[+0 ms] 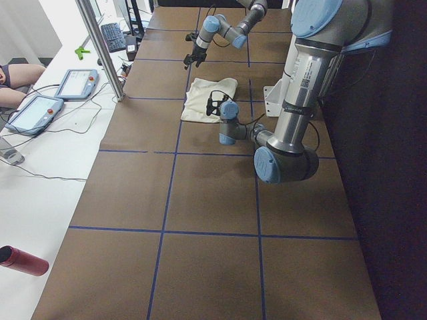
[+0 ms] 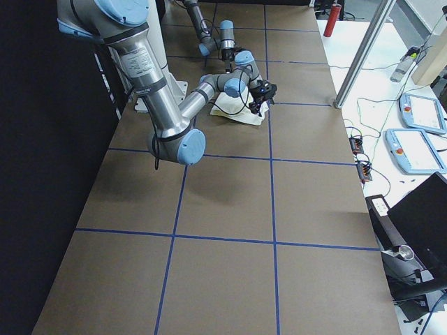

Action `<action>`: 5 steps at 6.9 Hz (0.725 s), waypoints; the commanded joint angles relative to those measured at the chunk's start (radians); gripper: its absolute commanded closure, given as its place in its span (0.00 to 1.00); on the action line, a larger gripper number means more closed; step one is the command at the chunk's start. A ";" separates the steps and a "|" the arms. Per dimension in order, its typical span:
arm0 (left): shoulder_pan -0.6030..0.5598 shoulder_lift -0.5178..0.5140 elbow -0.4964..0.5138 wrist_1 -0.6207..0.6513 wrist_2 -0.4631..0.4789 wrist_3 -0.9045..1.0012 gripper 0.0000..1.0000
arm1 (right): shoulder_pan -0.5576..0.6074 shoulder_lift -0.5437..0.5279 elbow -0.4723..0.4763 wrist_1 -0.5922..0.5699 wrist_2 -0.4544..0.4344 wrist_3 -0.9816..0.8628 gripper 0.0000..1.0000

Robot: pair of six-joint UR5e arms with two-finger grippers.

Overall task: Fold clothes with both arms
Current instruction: 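Release the shirt and draw the left gripper back from its side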

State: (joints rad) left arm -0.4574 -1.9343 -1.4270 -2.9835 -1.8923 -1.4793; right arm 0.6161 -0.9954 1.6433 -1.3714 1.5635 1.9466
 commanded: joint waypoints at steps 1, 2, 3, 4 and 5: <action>-0.012 -0.002 -0.003 0.001 -0.001 0.005 0.00 | 0.001 0.001 0.001 0.000 0.003 -0.003 0.00; -0.039 -0.002 -0.015 0.042 -0.010 0.011 0.00 | 0.002 0.001 0.021 -0.003 0.010 -0.041 0.00; -0.059 -0.003 -0.053 0.119 -0.014 0.040 0.00 | 0.019 -0.011 0.050 -0.012 0.057 -0.108 0.00; -0.091 -0.005 -0.132 0.238 -0.054 0.094 0.00 | 0.054 -0.040 0.084 -0.017 0.122 -0.176 0.00; -0.140 -0.003 -0.238 0.408 -0.088 0.138 0.00 | 0.094 -0.073 0.107 -0.018 0.186 -0.292 0.00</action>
State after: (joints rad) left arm -0.5481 -1.9379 -1.5563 -2.7498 -1.9415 -1.3942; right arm 0.6668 -1.0328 1.7185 -1.3860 1.6754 1.7726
